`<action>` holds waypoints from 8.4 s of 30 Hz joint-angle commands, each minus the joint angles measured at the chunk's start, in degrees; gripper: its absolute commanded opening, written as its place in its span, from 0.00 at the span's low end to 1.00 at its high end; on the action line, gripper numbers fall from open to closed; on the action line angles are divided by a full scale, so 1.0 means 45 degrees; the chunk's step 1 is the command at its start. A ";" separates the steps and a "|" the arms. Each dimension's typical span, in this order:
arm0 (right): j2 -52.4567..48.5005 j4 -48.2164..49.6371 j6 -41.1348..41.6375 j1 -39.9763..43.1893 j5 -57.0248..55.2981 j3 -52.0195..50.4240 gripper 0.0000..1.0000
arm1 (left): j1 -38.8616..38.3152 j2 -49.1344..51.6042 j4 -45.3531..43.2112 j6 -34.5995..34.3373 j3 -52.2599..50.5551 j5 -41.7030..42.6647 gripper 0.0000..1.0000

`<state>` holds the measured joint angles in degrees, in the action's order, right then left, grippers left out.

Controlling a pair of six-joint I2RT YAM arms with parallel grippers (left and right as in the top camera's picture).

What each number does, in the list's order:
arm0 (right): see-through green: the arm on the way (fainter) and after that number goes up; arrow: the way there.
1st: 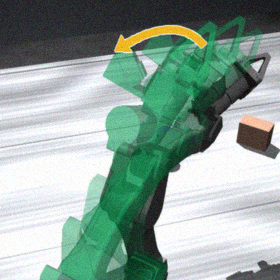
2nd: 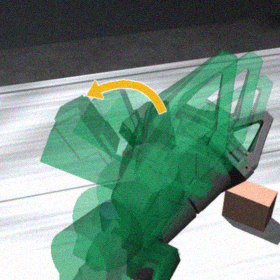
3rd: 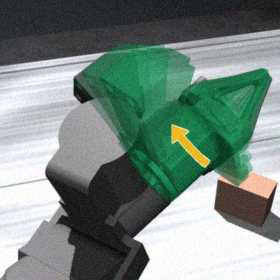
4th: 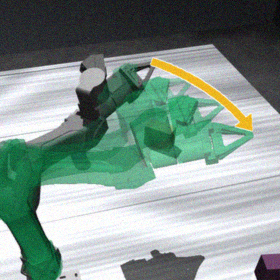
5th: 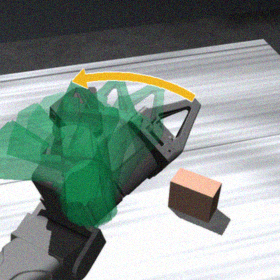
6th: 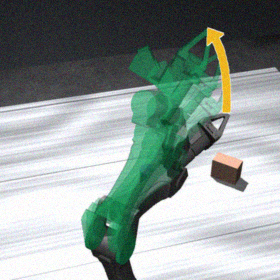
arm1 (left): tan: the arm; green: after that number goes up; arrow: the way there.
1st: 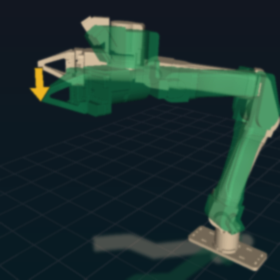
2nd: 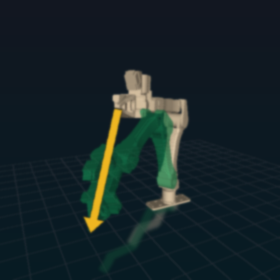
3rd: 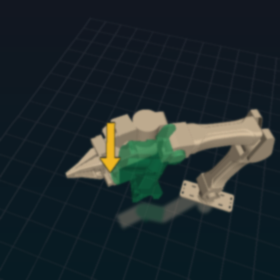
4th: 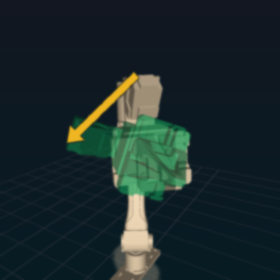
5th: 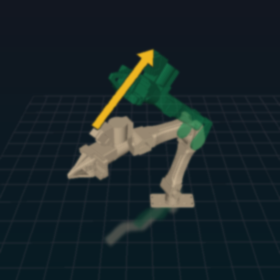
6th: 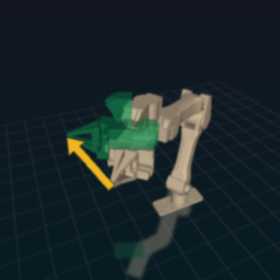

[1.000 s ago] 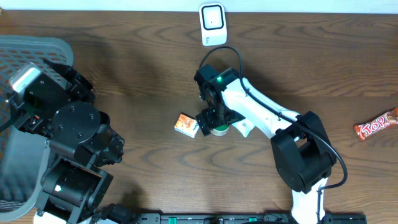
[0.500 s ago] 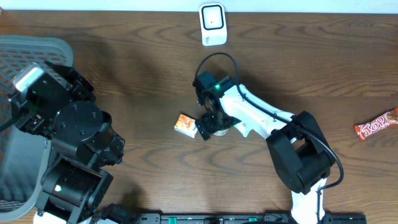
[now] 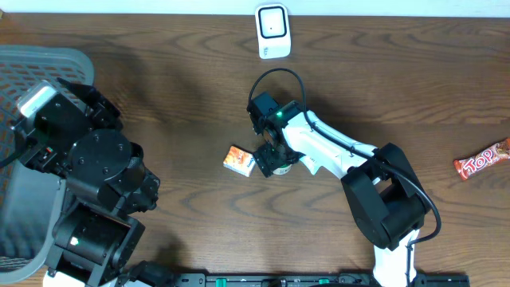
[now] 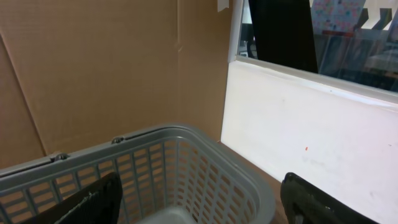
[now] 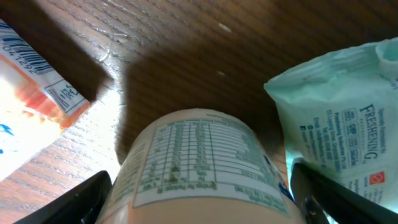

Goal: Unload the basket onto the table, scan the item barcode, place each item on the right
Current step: 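Close the right gripper around the bottle body and adjust grip, then lift the bottle and carry it to the white scanner, then move the bottle to the right edge beside the TOP bar and release, then reach the right gripper toward the light-green wipes packet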

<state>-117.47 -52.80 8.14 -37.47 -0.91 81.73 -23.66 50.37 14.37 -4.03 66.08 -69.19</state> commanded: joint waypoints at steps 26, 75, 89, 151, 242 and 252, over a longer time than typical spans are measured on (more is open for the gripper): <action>0.0034 -0.0515 0.3803 0.0039 0.0869 0.0175 0.50 | 0.0053 0.0549 0.0039 0.0170 0.0005 -0.0204 0.82; 0.0034 -0.4571 0.1268 0.3322 0.6849 0.3784 0.44 | 0.0053 0.0549 0.0039 0.0170 0.0005 -0.0204 0.82; -0.0044 0.2686 -0.0131 0.3483 0.1753 0.7106 0.46 | 0.0053 0.0549 0.0039 0.0170 0.0005 -0.0204 0.82; -0.0835 -0.1938 0.1914 1.2230 -0.1248 0.7043 0.50 | 0.0053 0.0549 0.0039 0.0170 0.0005 -0.0204 0.82; -0.4129 -0.5654 -0.9826 0.4624 0.4896 0.6620 0.76 | 0.0053 0.0549 0.0039 0.0170 0.0005 -0.0204 0.82; -0.4138 -0.4891 -0.9836 0.4818 0.4828 0.5731 0.78 | 0.0053 0.0549 0.0039 0.0170 0.0005 -0.0204 0.82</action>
<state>-135.44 -75.85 -34.87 -16.21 20.75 109.95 -23.68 52.88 14.63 -4.03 66.08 -69.19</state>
